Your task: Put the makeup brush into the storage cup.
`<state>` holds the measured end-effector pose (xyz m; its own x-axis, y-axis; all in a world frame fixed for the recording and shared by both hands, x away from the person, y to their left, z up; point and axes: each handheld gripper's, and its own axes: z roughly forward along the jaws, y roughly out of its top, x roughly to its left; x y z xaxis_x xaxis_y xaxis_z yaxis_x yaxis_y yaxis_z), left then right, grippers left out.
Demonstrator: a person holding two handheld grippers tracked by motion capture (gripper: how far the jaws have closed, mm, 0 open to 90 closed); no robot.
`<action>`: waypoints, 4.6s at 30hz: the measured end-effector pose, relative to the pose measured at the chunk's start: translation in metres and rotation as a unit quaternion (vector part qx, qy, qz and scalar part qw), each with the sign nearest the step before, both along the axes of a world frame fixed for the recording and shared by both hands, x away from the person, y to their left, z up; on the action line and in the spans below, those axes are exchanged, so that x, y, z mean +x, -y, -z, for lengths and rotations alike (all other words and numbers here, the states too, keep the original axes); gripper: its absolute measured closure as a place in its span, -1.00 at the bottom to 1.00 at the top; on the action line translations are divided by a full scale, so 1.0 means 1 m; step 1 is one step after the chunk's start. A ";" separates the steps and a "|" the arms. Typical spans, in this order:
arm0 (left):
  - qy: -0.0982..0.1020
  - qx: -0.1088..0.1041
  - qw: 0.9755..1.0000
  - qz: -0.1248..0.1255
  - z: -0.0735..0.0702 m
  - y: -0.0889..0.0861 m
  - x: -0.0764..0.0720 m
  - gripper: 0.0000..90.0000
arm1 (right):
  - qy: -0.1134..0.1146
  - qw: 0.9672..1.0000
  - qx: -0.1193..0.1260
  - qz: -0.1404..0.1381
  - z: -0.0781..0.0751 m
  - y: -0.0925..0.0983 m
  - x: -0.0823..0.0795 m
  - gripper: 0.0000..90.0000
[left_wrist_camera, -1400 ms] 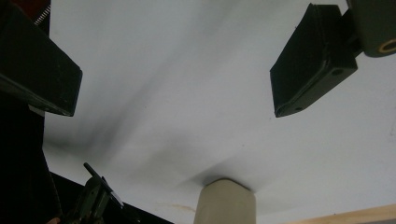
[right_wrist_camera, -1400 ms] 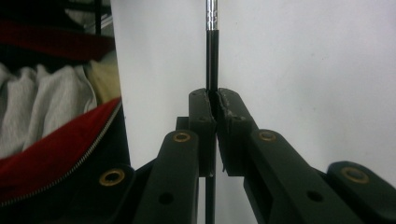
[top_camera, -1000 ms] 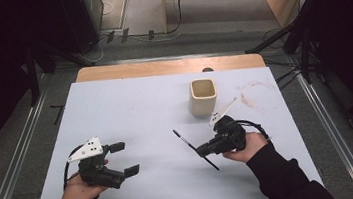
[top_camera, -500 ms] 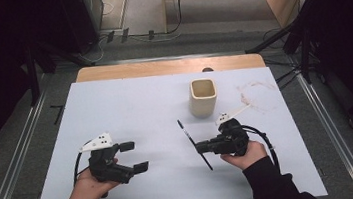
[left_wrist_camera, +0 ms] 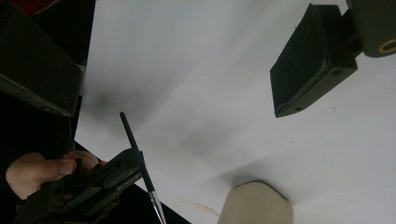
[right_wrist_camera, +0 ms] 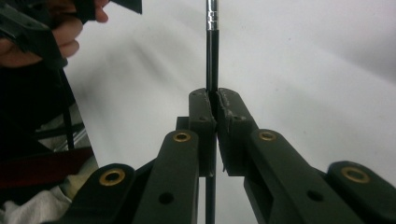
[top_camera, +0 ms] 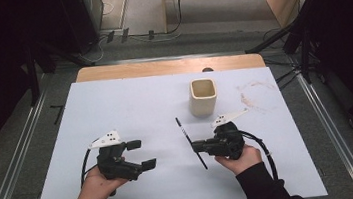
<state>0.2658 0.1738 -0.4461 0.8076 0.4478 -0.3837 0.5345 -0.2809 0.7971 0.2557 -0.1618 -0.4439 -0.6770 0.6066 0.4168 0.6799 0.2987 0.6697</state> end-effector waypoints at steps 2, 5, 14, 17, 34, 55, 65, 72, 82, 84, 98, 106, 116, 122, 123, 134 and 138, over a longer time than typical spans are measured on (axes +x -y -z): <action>0.000 -0.001 1.000 -0.002 0.000 0.002 0.000 -0.95 | 0.002 1.000 0.005 0.009 -0.001 0.000 0.000 0.92; -0.004 -0.004 1.000 -0.007 0.001 0.007 0.000 -0.95 | 0.016 1.000 0.001 0.017 -0.004 -0.003 -0.004 0.92; -0.002 0.001 1.000 -0.003 0.002 0.019 0.000 -0.95 | 0.030 0.999 0.014 0.019 -0.009 -0.011 -0.009 0.92; -0.002 0.001 1.000 0.000 0.002 0.023 -0.001 -0.95 | 0.031 0.999 0.020 0.022 -0.009 -0.016 -0.010 0.92; -0.007 0.005 1.000 0.003 0.008 0.049 -0.004 -0.94 | 0.047 0.997 0.027 0.049 -0.007 -0.030 -0.011 0.92; -0.022 -0.003 1.000 0.000 0.014 0.067 -0.003 -0.64 | 0.063 0.994 0.054 0.078 -0.007 -0.042 -0.011 0.92; -0.026 0.003 1.000 -0.006 0.012 0.071 -0.005 -0.30 | 0.065 0.992 0.067 0.083 -0.009 -0.046 -0.011 0.92; -0.058 0.003 0.998 -0.016 0.009 0.071 -0.005 0.16 | 0.063 0.991 0.077 0.087 -0.009 -0.047 -0.013 0.92; -0.089 -0.009 0.996 -0.028 0.008 0.068 -0.002 0.69 | 0.065 0.990 0.084 0.090 -0.008 -0.050 -0.015 0.92; -0.089 -0.009 0.996 -0.030 0.008 0.068 -0.002 0.69 | 0.064 0.990 0.086 0.093 -0.008 -0.050 -0.016 0.92; -0.090 -0.002 0.995 -0.030 0.007 0.069 -0.002 0.89 | 0.060 0.990 0.084 0.093 -0.005 -0.051 -0.017 0.92; -0.087 0.001 0.996 -0.028 0.006 0.068 -0.002 0.89 | 0.089 0.988 0.086 0.092 -0.009 -0.047 -0.018 0.47; -0.089 0.011 0.996 -0.012 0.006 0.068 0.000 0.89 | 0.118 0.986 0.106 0.058 -0.016 -0.033 -0.016 -0.35; -0.095 0.026 0.995 0.011 0.008 0.069 0.002 0.89 | 0.110 0.987 0.113 0.037 -0.014 -0.030 -0.014 -0.45; -0.094 0.027 0.995 0.011 0.009 0.070 0.002 0.89 | 0.110 0.987 0.114 0.032 -0.014 -0.029 -0.014 -0.45; -0.100 0.030 0.993 0.061 0.006 0.068 0.001 0.89 | 0.088 0.982 0.164 -0.008 -0.005 -0.024 -0.010 -0.38; -0.107 0.030 0.991 0.081 0.006 0.069 0.001 0.89 | 0.081 0.981 0.176 -0.016 -0.001 -0.024 -0.008 -0.33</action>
